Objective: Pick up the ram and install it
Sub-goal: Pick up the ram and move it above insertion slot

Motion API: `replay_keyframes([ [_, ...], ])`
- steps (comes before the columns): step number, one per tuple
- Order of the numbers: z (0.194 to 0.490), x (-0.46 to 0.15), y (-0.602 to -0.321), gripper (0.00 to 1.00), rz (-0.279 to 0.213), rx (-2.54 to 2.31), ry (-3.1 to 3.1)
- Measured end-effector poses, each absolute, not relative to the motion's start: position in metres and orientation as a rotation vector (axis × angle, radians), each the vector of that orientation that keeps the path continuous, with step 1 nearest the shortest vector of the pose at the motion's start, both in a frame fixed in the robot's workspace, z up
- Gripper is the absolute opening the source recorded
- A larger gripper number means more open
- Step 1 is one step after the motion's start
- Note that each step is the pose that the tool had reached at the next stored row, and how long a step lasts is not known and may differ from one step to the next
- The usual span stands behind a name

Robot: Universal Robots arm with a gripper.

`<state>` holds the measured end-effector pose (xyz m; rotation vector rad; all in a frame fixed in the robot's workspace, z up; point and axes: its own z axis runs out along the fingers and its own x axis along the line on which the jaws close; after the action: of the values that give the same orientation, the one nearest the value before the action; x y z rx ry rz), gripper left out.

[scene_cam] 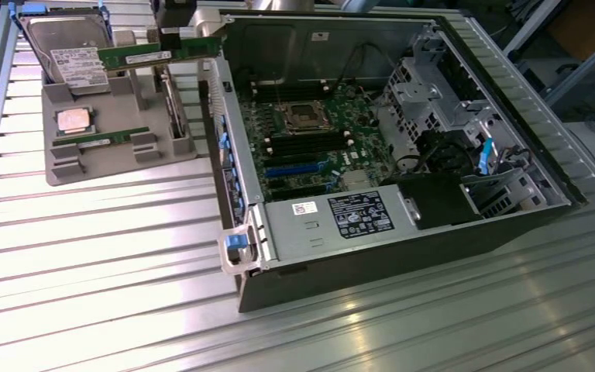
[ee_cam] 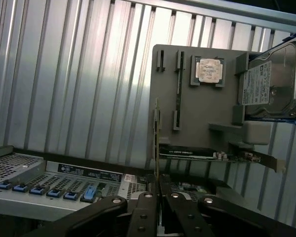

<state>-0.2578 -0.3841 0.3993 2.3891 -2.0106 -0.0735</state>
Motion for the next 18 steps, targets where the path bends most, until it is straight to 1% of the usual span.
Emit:
replay_keyframes([
  [18, 0.399, -0.216, -0.384, 0.13, -0.073, 2.389, -2.011],
])
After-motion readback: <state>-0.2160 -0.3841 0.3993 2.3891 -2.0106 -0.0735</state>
